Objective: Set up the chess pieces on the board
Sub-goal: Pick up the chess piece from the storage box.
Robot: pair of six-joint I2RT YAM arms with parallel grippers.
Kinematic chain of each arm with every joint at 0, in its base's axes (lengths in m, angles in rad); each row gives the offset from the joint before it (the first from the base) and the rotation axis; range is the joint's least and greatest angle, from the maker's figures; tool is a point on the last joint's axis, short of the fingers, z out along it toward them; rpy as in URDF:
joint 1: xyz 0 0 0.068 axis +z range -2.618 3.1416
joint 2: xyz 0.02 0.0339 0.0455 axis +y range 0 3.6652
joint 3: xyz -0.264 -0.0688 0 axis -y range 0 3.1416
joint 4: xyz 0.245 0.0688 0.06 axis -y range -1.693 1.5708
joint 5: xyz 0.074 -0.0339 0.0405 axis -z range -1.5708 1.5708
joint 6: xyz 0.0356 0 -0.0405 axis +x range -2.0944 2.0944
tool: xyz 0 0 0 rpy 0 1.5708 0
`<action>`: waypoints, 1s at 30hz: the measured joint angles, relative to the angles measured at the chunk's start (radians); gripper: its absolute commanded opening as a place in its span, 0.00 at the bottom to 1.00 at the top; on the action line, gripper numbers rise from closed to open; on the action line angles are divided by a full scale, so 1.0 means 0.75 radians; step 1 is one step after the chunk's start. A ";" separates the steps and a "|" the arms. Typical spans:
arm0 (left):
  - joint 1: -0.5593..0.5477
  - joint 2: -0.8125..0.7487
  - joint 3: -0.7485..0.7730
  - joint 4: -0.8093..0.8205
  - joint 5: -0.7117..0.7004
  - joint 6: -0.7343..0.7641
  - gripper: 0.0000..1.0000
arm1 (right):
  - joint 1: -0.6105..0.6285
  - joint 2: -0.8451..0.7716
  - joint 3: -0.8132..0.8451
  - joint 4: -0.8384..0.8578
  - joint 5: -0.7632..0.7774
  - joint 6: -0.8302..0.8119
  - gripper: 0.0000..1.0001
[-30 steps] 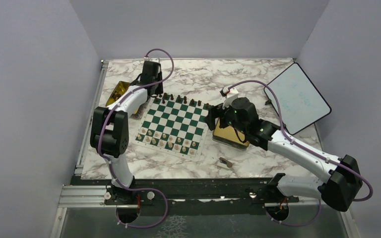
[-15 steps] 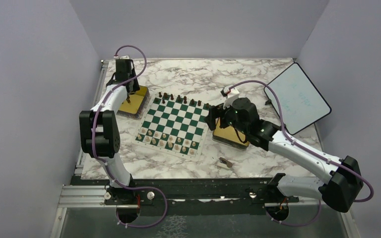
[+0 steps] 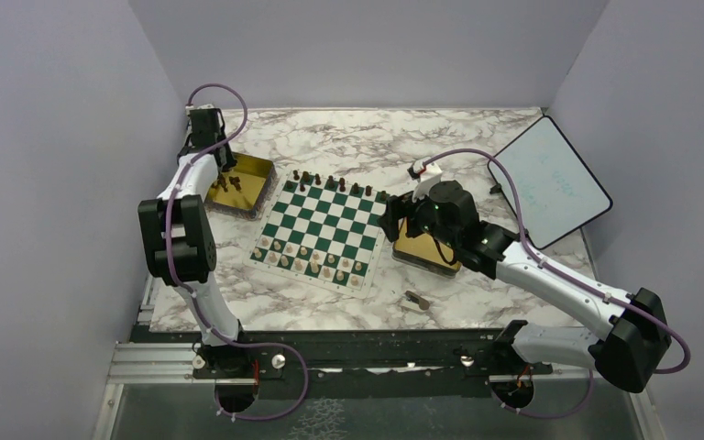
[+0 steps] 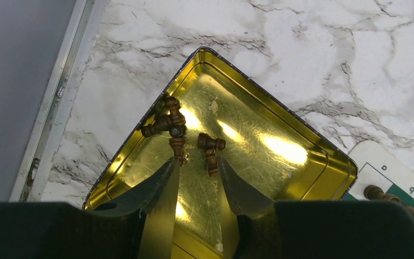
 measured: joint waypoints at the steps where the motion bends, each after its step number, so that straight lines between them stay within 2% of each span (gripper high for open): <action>1: 0.008 0.012 0.008 -0.001 -0.001 0.004 0.32 | 0.000 0.000 0.000 -0.001 0.000 0.000 0.89; 30: 0.043 0.223 0.022 -0.050 -0.066 0.014 0.31 | -0.001 0.001 0.000 -0.001 0.000 0.000 0.89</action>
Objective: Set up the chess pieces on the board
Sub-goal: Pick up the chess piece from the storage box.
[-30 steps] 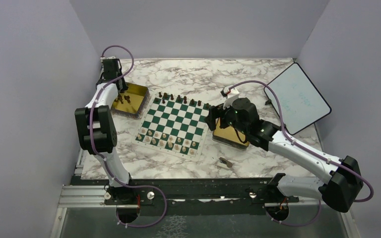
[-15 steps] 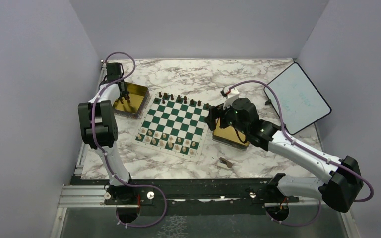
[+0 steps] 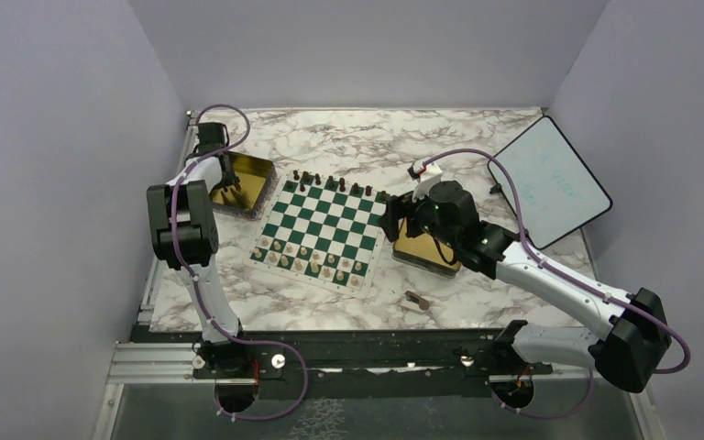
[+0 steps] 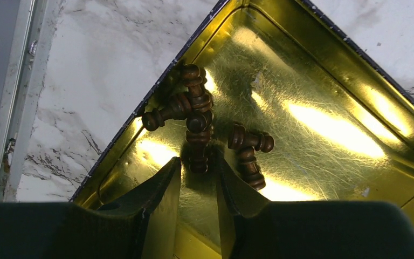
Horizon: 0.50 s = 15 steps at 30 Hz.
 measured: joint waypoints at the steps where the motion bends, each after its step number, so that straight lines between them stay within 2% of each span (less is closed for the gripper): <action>1: 0.001 0.002 0.000 0.000 0.000 0.000 0.31 | 0.001 0.000 0.000 0.001 0.001 0.000 0.89; 9: 0.015 0.031 0.000 0.002 0.010 0.005 0.20 | 0.001 0.000 0.000 0.000 0.001 -0.001 0.89; 15: 0.015 0.036 0.005 0.006 0.047 0.010 0.16 | 0.000 0.000 0.000 0.000 0.000 -0.001 0.89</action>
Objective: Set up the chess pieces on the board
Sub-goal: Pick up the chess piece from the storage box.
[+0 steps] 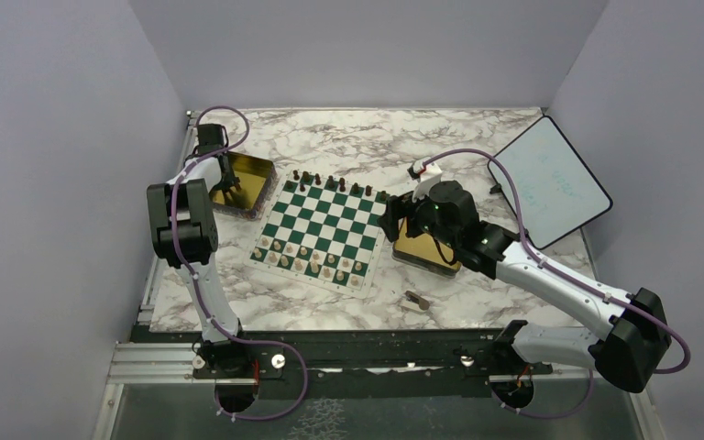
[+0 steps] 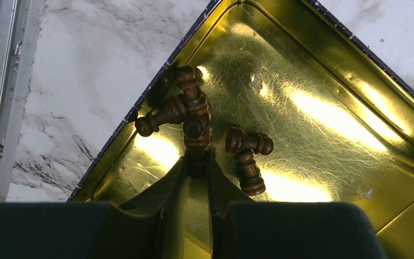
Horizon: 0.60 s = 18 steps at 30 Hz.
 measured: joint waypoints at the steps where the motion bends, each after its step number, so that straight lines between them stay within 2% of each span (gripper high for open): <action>1: 0.000 0.000 0.000 0.000 0.006 -0.001 0.16 | 0.000 0.000 0.000 0.000 0.001 0.000 0.89; 18: 0.004 -0.051 0.001 -0.028 0.171 -0.034 0.13 | 0.001 0.000 0.000 0.000 0.000 -0.001 0.89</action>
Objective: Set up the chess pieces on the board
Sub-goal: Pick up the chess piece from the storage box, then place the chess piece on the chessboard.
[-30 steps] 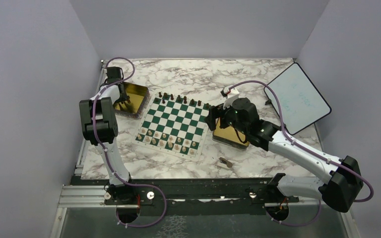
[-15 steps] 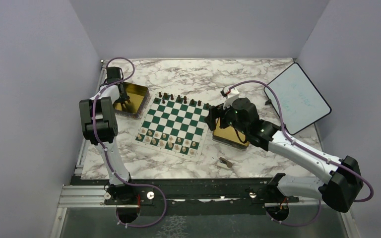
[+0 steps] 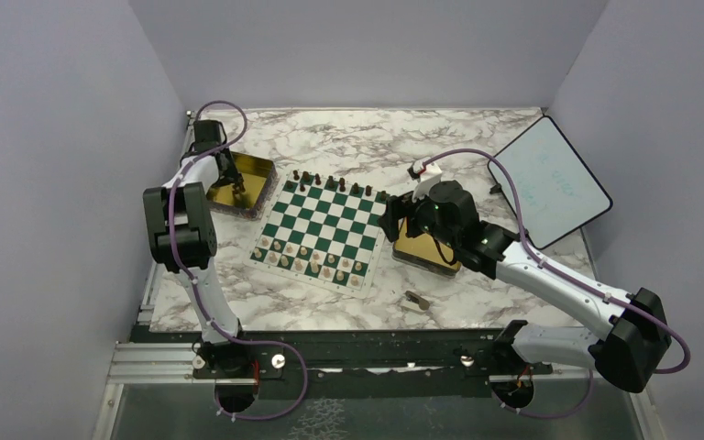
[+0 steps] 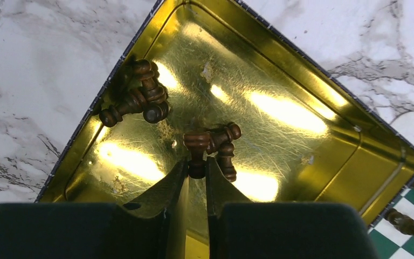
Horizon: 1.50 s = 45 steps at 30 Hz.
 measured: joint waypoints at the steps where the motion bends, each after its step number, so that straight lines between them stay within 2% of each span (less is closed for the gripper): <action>1: 0.001 -0.013 0.000 -0.002 0.013 -0.003 0.13 | 0.000 0.000 0.000 0.000 0.000 0.001 0.89; 14: 0.000 -0.171 -0.012 -0.006 0.129 -0.059 0.12 | -0.001 0.000 0.000 0.001 -0.001 0.003 0.89; 25: -0.023 -0.340 -0.124 -0.034 0.267 -0.101 0.12 | -0.001 0.000 0.000 0.007 -0.020 0.012 0.89; 32: -0.085 -0.488 -0.233 -0.035 0.407 -0.133 0.12 | -0.001 0.000 -0.028 0.125 -0.098 -0.008 0.82; 38: -0.203 -0.598 -0.330 -0.031 0.553 -0.143 0.12 | 0.000 -0.010 -0.219 0.414 -0.277 -0.229 0.77; 42: -0.293 -0.651 -0.381 -0.032 0.665 -0.143 0.11 | -0.001 -0.003 -0.248 0.548 -0.385 -0.407 0.75; 43: -0.325 -0.669 -0.398 -0.031 0.708 -0.143 0.11 | 0.000 0.006 -0.242 0.575 -0.409 -0.451 0.73; 45: -0.367 -0.688 -0.422 -0.031 0.769 -0.143 0.11 | 0.000 0.045 -0.212 0.610 -0.453 -0.538 0.61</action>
